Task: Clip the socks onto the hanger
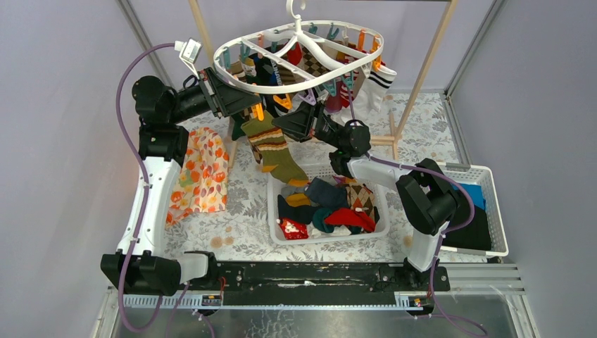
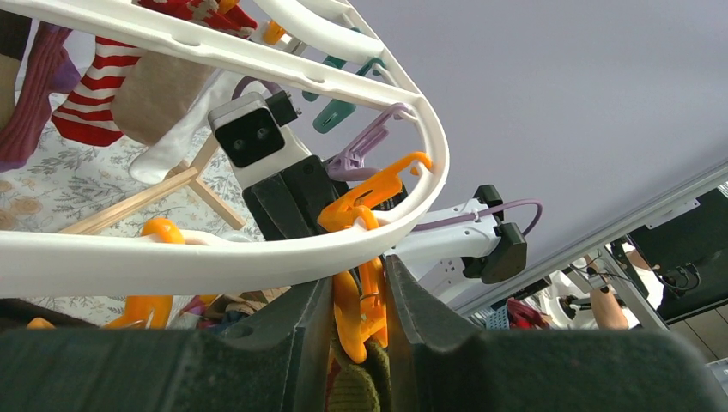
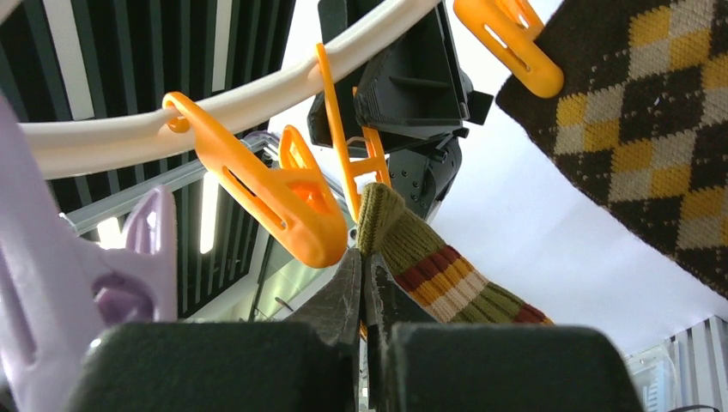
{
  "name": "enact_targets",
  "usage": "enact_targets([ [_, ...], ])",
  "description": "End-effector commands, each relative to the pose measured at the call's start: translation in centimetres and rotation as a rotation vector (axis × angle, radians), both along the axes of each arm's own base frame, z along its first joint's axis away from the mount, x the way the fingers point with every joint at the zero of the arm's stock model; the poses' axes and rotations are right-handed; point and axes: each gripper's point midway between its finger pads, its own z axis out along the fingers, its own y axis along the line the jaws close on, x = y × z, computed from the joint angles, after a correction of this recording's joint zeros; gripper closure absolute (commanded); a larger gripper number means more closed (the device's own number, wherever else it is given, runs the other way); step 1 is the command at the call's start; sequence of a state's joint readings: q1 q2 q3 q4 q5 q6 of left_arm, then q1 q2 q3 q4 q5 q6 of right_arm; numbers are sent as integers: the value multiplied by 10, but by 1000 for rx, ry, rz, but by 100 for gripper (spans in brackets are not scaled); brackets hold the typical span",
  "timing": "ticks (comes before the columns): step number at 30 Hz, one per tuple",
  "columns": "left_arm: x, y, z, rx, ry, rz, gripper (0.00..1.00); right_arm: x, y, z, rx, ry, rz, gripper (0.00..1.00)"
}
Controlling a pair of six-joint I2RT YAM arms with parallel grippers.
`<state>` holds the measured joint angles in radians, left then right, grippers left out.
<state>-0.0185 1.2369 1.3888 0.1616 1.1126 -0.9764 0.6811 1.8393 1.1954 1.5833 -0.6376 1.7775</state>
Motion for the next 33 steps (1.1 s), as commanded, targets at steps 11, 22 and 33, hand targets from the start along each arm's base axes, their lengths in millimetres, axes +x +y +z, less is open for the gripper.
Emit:
enact_targets([
  [11, -12, -1, 5, 2, -54, -53, 100, -7, -11, 42, 154, -126, -41, 100],
  [22, -12, 0, 6, -1, -54, -42, 99, -11, -7, 51, 165, -145, -50, 100],
  [33, -8, 5, 5, 12, -50, 11, 55, -10, -3, 49, 145, -143, -66, 100],
])
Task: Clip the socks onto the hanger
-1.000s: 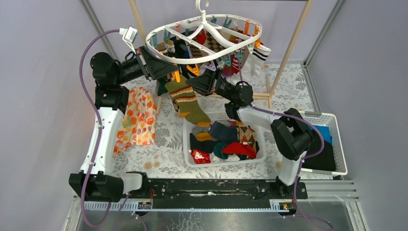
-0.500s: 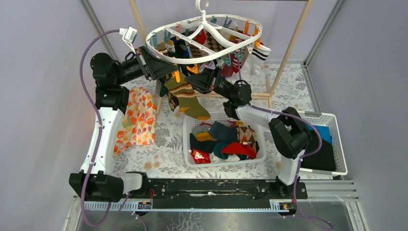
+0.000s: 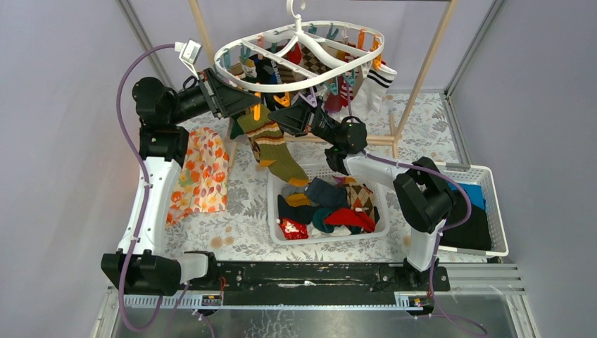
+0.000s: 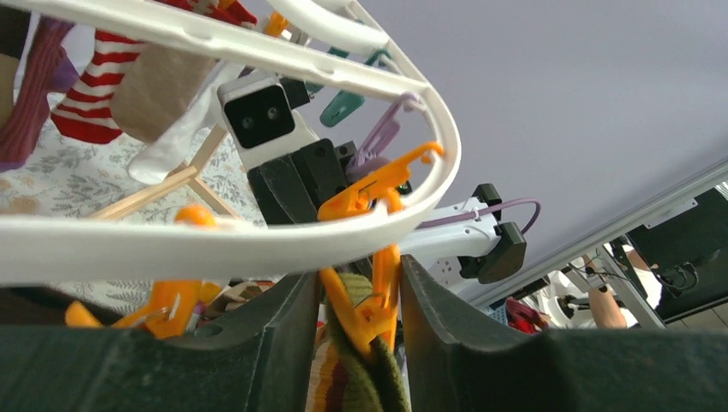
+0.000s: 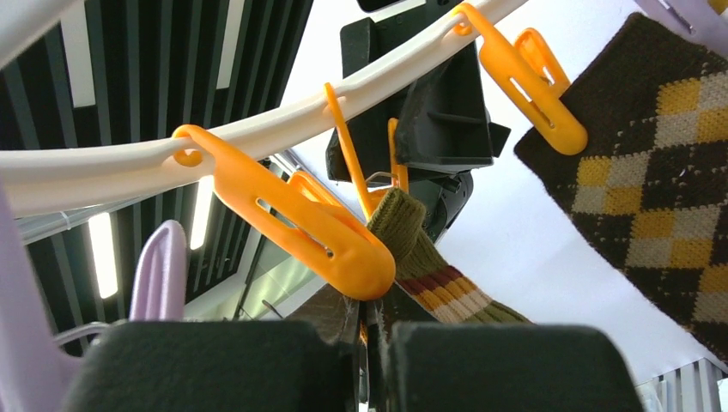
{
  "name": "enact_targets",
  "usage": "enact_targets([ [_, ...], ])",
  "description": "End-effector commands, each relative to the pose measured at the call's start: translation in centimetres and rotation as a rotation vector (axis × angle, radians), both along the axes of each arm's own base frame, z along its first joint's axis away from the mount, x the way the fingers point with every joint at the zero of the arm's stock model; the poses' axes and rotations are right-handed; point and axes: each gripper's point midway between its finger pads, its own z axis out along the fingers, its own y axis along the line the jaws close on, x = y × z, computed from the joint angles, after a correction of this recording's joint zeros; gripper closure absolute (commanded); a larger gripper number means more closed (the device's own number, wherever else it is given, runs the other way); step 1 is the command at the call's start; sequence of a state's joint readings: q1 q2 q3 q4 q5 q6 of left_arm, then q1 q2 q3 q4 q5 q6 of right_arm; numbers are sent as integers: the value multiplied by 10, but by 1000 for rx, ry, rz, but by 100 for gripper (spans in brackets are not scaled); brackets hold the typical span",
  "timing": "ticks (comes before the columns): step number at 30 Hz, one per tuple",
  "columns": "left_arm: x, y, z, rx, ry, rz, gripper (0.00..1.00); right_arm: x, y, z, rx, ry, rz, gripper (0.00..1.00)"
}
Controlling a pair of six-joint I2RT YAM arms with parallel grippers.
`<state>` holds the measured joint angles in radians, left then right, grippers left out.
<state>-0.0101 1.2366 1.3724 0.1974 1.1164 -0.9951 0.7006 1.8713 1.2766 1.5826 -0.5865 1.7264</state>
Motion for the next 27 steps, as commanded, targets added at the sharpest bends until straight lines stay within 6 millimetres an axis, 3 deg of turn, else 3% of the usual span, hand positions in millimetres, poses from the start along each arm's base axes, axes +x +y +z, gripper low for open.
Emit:
enact_targets([
  [1, -10, 3, 7, 20, -45, 10, 50, -14, -10, 30, 84, -90, -24, 100],
  [5, -12, 3, 8, 23, -46, 10, 41, -13, -9, 30, 72, -87, -37, 100],
  [8, -11, 9, 8, 30, -49, 38, 24, -11, -7, 27, 50, -80, -51, 100],
  [11, -11, 12, 8, 43, -43, 55, 17, -8, -5, 24, 21, -73, -73, 100],
  [18, -15, 28, 0, 86, -21, 92, 8, -3, -2, 2, -107, -78, -185, 46],
  [21, -17, 37, -5, 106, -7, 97, 1, 2, -1, -17, -182, -54, -225, 26],
  [24, -18, 46, -15, 149, 4, 106, 1, 10, -3, -51, -278, 16, -275, 12],
  [25, -17, 51, -19, 167, 8, 113, 1, 11, -4, -65, -317, 46, -290, 2],
  [27, -17, 60, -31, 198, 32, 133, 1, 12, -9, -106, -420, 115, -318, 0],
])
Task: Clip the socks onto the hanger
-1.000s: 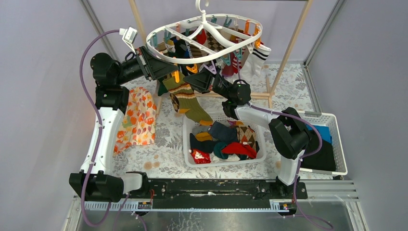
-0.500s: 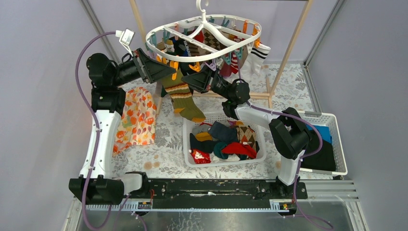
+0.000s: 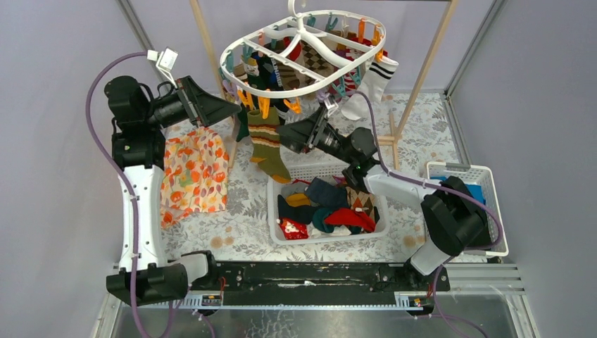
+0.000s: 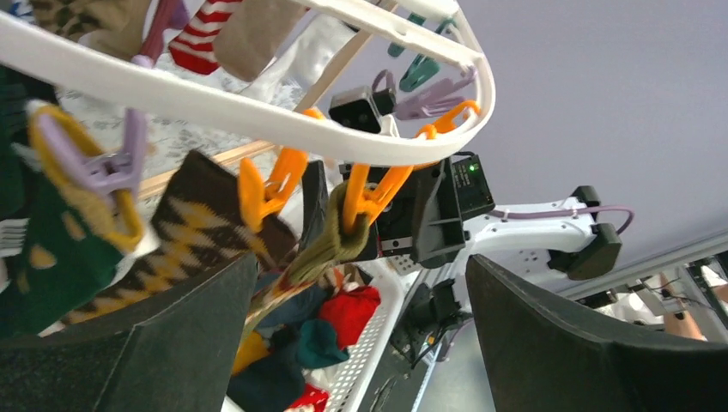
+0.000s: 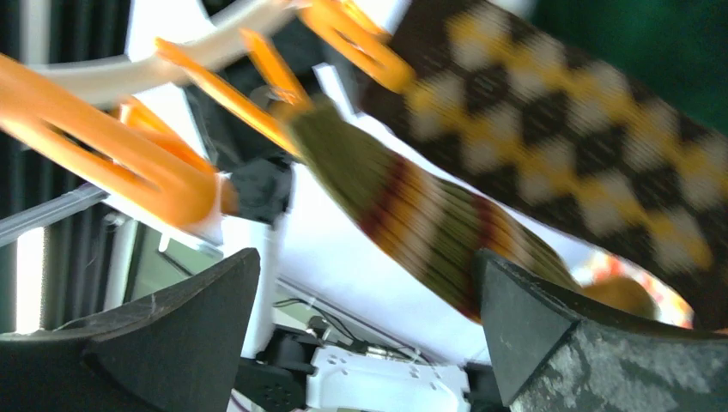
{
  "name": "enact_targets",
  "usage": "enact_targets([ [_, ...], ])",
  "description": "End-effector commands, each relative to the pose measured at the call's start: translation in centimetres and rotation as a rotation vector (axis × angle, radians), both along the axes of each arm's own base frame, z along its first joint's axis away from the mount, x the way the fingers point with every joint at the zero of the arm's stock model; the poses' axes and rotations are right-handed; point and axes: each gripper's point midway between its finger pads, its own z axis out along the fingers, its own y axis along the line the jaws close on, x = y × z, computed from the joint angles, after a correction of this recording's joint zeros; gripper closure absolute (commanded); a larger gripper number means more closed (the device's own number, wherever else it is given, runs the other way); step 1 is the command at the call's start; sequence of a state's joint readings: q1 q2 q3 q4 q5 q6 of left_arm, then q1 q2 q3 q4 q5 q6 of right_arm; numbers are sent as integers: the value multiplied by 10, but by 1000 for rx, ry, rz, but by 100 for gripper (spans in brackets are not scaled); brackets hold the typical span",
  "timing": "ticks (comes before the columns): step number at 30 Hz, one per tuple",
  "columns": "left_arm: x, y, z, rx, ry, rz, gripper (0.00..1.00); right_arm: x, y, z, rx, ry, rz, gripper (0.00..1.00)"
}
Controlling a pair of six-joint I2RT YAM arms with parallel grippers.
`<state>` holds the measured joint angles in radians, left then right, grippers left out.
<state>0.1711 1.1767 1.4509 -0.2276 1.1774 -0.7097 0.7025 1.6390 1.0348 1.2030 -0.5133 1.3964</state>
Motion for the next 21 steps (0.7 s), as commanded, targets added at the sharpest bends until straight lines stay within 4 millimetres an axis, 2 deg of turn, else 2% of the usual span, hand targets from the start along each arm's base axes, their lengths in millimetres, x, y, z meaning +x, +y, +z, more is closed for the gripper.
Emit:
enact_targets([
  [1, -10, 16, -18, 91, 6, 7, 1, 3, -9, -66, -192, 89, -110, 0],
  [5, -1, 40, -52, 220, 42, 123, 1, -7, -33, -135, -400, 167, -194, 0],
  [8, 14, 64, -85, 371, 66, 220, 1, -15, -63, -156, -527, 137, -299, 0],
  [11, 27, 87, -124, 490, 119, 282, 1, -21, -97, -164, -663, 89, -414, 0],
  [16, 46, 117, -197, 614, 183, 367, 1, -15, -160, -149, -811, 16, -621, 0],
  [17, 47, 119, -217, 623, 206, 373, 1, -10, -176, -147, -856, 9, -692, 0],
  [21, 68, 128, -268, 621, 212, 433, 1, 10, -250, -158, -1092, 39, -985, 0],
])
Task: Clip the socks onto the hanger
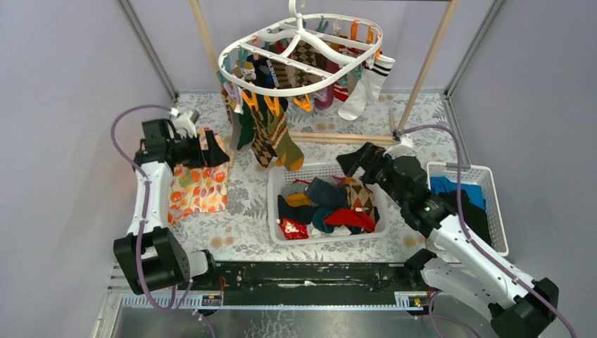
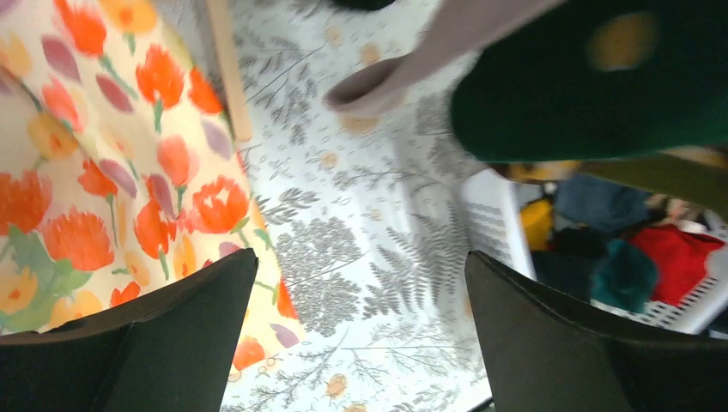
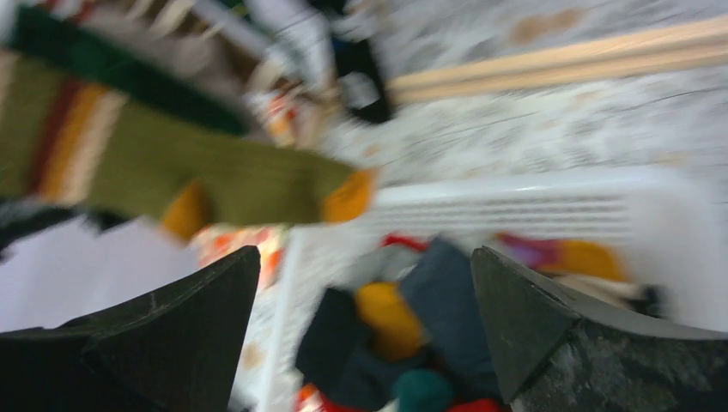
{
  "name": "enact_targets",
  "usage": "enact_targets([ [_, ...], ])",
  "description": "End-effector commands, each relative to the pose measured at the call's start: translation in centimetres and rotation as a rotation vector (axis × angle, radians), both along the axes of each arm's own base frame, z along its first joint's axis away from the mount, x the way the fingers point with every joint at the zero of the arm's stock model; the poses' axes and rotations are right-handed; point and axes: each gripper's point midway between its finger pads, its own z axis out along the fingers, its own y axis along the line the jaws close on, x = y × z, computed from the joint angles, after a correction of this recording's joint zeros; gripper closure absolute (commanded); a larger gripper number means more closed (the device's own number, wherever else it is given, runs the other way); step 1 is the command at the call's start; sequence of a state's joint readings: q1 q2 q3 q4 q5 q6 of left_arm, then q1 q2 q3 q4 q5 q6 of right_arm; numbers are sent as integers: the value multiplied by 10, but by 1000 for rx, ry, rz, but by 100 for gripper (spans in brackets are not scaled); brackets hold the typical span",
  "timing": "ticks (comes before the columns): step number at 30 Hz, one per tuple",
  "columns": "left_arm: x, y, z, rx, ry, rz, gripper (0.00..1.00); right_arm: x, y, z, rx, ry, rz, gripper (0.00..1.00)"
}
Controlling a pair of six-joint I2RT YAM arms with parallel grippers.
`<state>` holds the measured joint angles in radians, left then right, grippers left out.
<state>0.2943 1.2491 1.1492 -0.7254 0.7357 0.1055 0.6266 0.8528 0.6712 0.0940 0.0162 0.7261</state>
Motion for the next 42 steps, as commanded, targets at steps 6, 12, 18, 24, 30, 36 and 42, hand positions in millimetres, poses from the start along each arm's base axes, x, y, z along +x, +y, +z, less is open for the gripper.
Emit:
enact_targets([
  [6, 63, 32, -82, 55, -213, 221, 1, 44, -188, -41, -668, -99, -797, 0],
  [12, 70, 18, -102, 59, -448, 263, 1, 39, -251, -88, -852, -207, -994, 0],
  [18, 74, 22, -114, 92, -516, 303, 1, 56, -274, -137, -740, -143, -1056, 0],
  [24, 58, 19, -106, 117, -621, 323, 1, 76, -272, -152, -764, -160, -1023, 0],
  [30, 55, 10, -117, 221, -638, 361, 1, 96, -228, -174, -806, -230, -661, 0],
  [36, 65, 10, -122, 254, -600, 389, 1, 107, -230, -177, -787, -194, -634, 0],
  [42, 65, 13, -121, 255, -601, 406, 1, 105, -232, -175, -783, -209, -646, 0],
])
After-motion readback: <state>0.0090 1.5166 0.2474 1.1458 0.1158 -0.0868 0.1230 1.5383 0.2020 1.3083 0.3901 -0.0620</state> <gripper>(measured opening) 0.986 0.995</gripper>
